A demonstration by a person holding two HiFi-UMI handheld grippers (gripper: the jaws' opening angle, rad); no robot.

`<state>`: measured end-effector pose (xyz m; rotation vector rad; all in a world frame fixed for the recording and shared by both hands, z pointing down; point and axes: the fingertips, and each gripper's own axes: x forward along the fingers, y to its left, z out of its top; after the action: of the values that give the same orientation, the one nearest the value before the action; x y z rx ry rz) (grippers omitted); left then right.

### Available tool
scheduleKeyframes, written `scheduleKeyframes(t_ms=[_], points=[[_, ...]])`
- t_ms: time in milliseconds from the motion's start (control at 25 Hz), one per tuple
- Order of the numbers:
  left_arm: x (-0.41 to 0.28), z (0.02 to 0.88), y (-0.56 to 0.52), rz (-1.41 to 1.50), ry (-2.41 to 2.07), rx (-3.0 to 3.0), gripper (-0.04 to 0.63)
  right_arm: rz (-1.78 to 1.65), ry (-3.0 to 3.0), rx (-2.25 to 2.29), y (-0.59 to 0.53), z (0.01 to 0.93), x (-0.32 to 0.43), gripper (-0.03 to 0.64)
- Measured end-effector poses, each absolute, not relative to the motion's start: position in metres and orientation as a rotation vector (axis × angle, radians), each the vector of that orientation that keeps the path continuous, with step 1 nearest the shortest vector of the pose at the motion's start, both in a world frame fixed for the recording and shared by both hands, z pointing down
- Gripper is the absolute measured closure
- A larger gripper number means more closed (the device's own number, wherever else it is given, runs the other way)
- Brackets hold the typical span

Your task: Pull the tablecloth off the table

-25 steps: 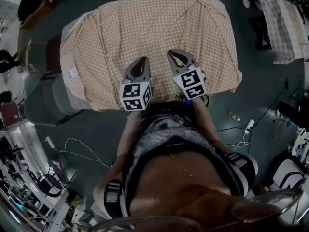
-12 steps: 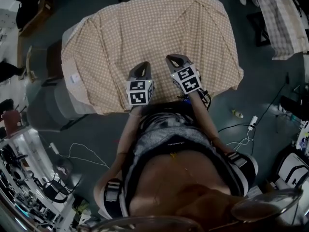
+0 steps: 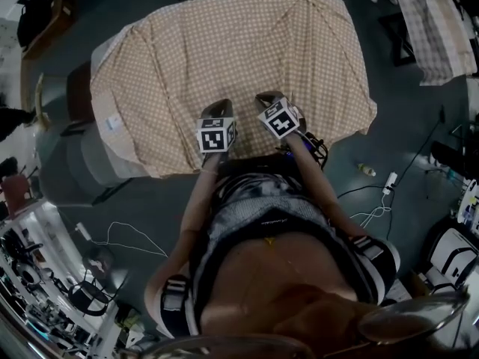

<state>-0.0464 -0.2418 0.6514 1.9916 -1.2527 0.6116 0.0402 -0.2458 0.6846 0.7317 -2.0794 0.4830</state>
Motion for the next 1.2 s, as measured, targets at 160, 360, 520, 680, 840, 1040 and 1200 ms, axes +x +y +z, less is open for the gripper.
scheduleKeyframes(t_ms=[160,360,520,680,840,1040,1200], points=[[-0.048,0.682,-0.229,0.703,-1.191,1.939,0.586,0.532,-2.021,0.694,-0.236,0.713,0.045,0.551],[-0.052,0.711,-0.213,0.765,-1.135,1.882,0.584,0.602,-1.952,0.686,-0.225,0.727,0.051,0.535],[-0.055,0.717,-0.210,0.802,-1.130,1.862,0.583,0.660,-1.914,0.654,-0.217,0.740,0.050,0.392],[-0.057,0.723,-0.204,0.815,-1.117,1.832,0.463,0.652,-1.833,0.623,-0.207,0.761,0.055,0.337],[-0.059,0.727,-0.198,0.804,-1.082,1.803,0.420,0.509,-1.790,0.613,-0.208,0.763,0.055,0.337],[-0.058,0.730,-0.192,0.796,-1.075,1.790,0.410,0.495,-1.834,0.571,-0.210,0.764,0.052,0.488],[-0.055,0.727,-0.185,0.789,-1.063,1.796,0.410,0.580,-1.871,0.574,-0.204,0.763,0.049,0.554]])
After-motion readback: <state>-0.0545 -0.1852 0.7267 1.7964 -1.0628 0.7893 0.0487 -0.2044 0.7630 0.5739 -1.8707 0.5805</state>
